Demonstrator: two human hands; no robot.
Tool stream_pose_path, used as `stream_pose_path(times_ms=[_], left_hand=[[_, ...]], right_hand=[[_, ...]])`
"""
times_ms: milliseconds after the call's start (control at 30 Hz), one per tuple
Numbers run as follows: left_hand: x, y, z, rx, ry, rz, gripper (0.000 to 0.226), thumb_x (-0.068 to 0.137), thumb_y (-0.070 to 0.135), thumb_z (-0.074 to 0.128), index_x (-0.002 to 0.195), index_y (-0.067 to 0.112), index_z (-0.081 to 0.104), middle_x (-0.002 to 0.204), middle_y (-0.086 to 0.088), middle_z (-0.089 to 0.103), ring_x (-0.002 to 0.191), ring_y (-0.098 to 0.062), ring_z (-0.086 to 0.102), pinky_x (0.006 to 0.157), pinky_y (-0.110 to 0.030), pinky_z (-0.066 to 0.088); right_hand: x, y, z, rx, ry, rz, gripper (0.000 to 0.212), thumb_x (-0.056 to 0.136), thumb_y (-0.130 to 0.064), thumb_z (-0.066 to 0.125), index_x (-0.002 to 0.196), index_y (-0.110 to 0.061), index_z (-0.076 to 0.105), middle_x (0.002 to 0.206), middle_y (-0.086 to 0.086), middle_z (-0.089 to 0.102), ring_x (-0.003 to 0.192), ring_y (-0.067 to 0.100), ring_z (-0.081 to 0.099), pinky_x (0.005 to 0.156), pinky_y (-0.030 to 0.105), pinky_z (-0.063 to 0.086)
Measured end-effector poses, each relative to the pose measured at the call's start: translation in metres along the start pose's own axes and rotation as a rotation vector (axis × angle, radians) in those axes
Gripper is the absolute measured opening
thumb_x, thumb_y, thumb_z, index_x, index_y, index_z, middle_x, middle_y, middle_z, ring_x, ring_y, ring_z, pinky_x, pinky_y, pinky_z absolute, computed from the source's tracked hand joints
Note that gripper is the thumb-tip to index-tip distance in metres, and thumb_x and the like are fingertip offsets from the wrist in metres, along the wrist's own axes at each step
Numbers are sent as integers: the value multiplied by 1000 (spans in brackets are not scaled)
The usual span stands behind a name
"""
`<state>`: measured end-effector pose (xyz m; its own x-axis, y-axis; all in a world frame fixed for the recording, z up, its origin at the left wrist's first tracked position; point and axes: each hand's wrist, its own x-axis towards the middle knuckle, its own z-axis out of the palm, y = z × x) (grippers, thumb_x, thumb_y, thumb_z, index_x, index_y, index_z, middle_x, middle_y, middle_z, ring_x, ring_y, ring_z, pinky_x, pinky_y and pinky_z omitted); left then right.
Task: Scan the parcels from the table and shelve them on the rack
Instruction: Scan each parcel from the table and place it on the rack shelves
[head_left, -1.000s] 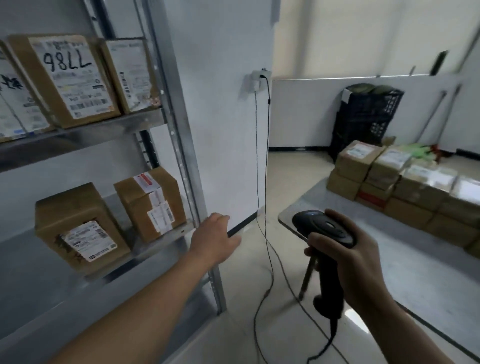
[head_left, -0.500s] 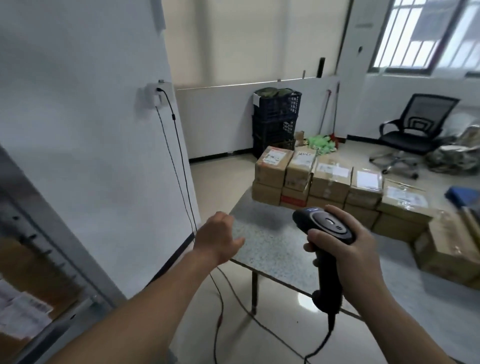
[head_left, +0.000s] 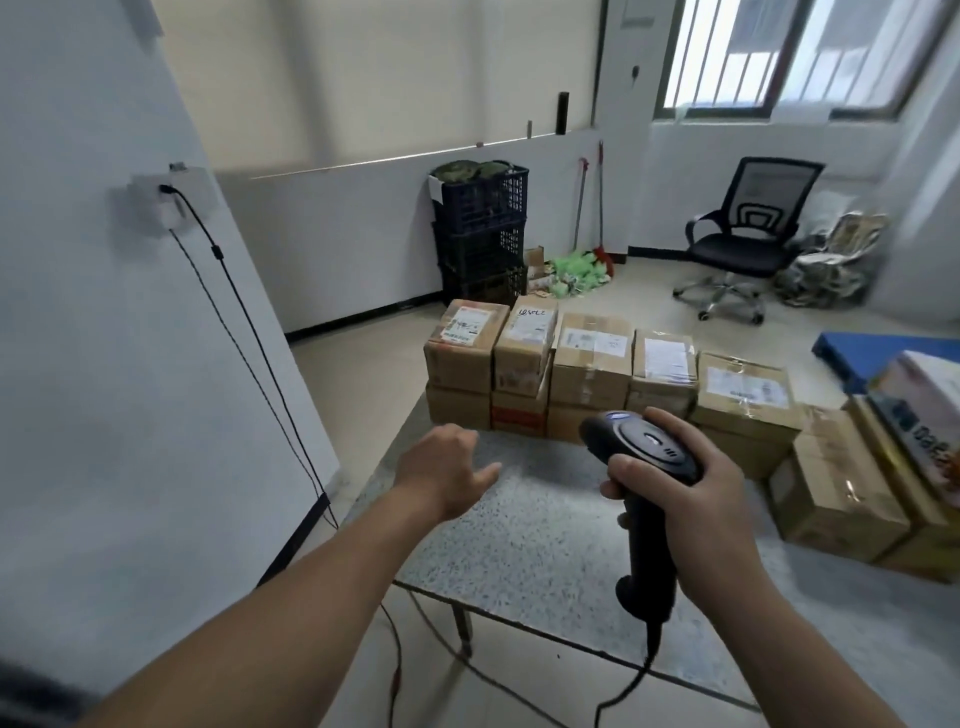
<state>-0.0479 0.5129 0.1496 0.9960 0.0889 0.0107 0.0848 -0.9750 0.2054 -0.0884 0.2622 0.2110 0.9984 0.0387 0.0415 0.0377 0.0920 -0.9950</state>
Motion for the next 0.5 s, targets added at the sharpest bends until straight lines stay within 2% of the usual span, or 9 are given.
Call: stream_pose_path(times_ms=[67, 167, 300, 367, 433, 500], left_hand=[[16, 15, 3, 9, -16, -16, 64, 96, 62, 49, 139, 15, 54, 139, -5, 56, 125, -22, 53, 99, -39, 48], [39, 40, 7, 13, -64, -65, 66, 97, 65, 45, 139, 15, 53, 140, -5, 55, 126, -24, 53, 100, -40, 48], [64, 74, 8, -3, -95, -133, 65, 97, 67, 42, 135, 15, 55, 139, -5, 55, 124, -25, 54, 100, -43, 48], [76, 88, 9, -1, -91, -157, 65, 97, 67, 42, 134, 15, 56, 135, -4, 57, 121, -24, 55, 97, -42, 49], [87, 97, 9, 3, -83, -178, 63, 96, 67, 43, 128, 16, 60, 128, -3, 60, 115, -23, 58, 92, -40, 51], [98, 103, 9, 5, -67, -192, 55, 95, 67, 45, 113, 18, 65, 114, -1, 65, 102, -21, 62, 85, -40, 54]], right_hand=[[19, 2, -14, 8, -12, 8, 63, 70, -11, 90, 124, -31, 64, 108, 8, 73, 79, 43, 73, 65, 49, 60], [49, -2, -39, 15, -48, 19, 70, 56, -26, 86, 123, -31, 65, 105, 8, 74, 77, 45, 72, 63, 48, 59], [87, -12, -72, 51, -89, 10, 71, 42, -40, 86, 110, -34, 68, 102, 7, 75, 79, 36, 74, 59, 34, 56], [103, -17, -85, 76, -112, 7, 67, 42, -38, 86, 106, -35, 68, 100, 8, 75, 75, 34, 74, 57, 32, 55], [116, -18, -96, 80, -124, 14, 64, 49, -28, 87, 109, -34, 66, 100, 7, 75, 71, 33, 74, 57, 32, 56], [126, -17, -104, 90, -127, 20, 64, 55, -22, 83, 115, -31, 65, 100, 7, 75, 71, 34, 74, 57, 32, 57]])
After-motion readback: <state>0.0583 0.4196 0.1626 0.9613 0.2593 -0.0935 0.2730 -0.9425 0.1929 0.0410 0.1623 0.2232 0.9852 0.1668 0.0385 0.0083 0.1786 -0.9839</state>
